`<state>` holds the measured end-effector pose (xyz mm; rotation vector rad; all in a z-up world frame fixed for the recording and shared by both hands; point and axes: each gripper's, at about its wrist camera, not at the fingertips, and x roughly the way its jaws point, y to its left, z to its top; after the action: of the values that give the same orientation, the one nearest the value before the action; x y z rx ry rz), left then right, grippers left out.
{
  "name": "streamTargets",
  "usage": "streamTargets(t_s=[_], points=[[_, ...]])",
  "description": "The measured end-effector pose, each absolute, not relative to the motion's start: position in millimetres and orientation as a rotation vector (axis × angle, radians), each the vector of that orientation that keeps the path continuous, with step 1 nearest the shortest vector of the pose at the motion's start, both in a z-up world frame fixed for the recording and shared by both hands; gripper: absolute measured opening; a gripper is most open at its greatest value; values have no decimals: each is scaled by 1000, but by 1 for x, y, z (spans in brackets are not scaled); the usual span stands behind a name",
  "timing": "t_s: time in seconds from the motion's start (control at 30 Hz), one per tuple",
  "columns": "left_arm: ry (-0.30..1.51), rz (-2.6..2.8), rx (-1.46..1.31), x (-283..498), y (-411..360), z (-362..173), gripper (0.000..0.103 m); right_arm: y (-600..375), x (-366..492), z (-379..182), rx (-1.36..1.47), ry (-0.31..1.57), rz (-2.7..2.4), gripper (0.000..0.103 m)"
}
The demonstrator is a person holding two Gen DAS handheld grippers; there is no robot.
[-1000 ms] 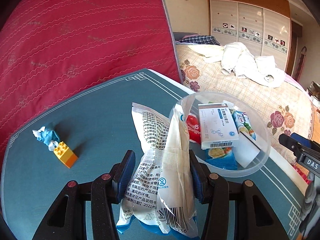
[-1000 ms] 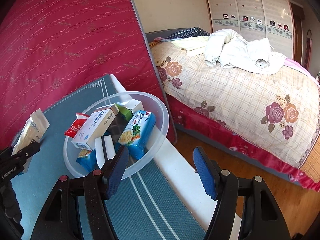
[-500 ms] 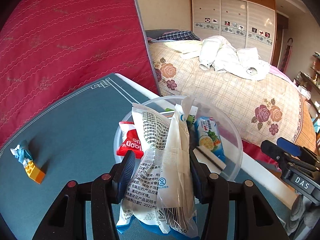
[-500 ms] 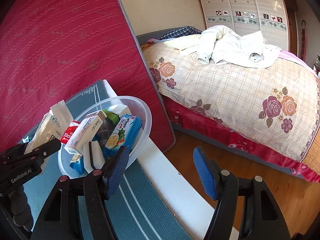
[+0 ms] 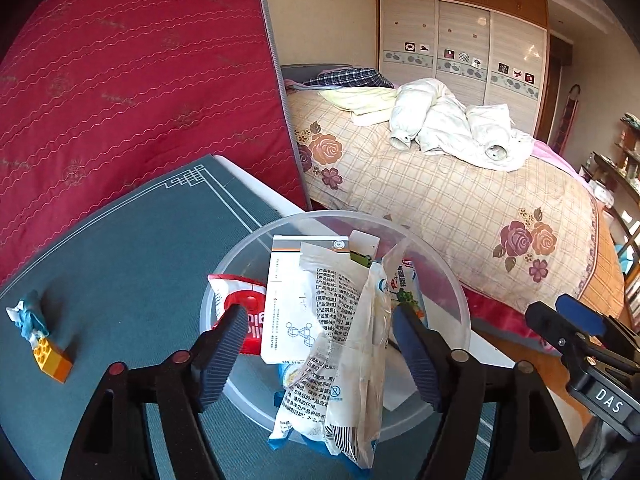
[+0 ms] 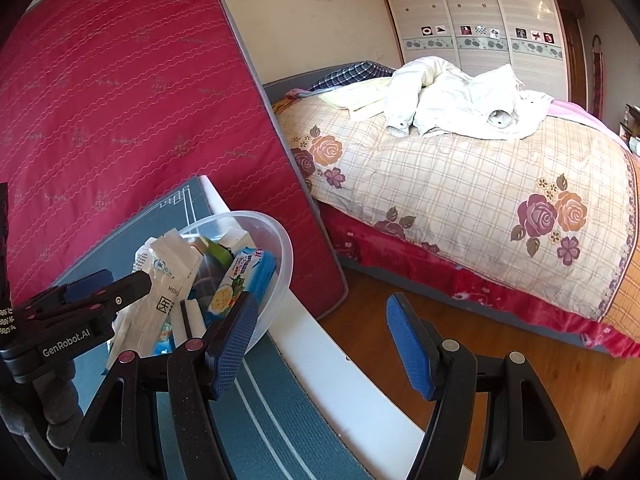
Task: Organize objects
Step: 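Carry the white-blue wrapped packet with the left gripper into the bowl and release it, then move the right gripper to the yellow-orange block and grasp it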
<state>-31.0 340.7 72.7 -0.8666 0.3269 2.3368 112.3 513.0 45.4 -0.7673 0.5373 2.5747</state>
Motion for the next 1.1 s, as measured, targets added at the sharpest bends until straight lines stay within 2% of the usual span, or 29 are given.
streamTargets(t_s=[0.33,0.77,1.1], points=[[369,2463,-803,-27,287,85,90,499,108,37,-804,499,2593,68],[212,2641,-915,-45,183,83,90,434,108,54,-715,195,2671,68],[163,2691,-920,-45,139,81,92,392,102,59,-717,162,2750,69]])
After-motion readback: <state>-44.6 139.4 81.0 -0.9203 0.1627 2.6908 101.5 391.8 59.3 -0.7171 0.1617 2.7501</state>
